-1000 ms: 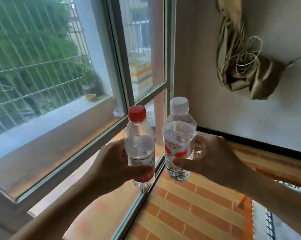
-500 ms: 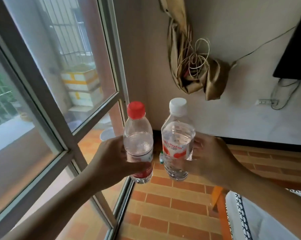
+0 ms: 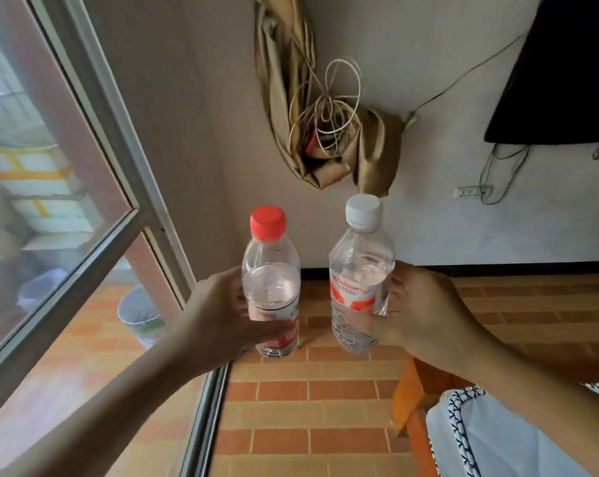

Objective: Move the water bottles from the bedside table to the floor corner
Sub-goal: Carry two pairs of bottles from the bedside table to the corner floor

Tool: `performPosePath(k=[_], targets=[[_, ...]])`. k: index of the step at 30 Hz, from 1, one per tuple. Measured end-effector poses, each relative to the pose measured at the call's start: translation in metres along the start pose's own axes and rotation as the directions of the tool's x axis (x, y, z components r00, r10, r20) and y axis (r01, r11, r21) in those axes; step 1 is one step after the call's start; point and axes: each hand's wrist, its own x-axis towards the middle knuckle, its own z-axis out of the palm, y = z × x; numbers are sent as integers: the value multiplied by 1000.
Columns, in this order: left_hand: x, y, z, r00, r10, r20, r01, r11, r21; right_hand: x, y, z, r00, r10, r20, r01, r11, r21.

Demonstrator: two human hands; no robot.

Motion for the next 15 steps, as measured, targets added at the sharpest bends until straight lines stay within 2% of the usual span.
performPosePath(k=[8, 15], targets=[[149, -16, 33, 999, -31, -14, 31, 999, 19, 134, 77, -22, 999, 2, 32, -3, 1000, 3], [254, -40, 40, 998, -59, -17, 59, 998, -39, 231, 124, -28, 998, 58, 25, -58, 998, 0]])
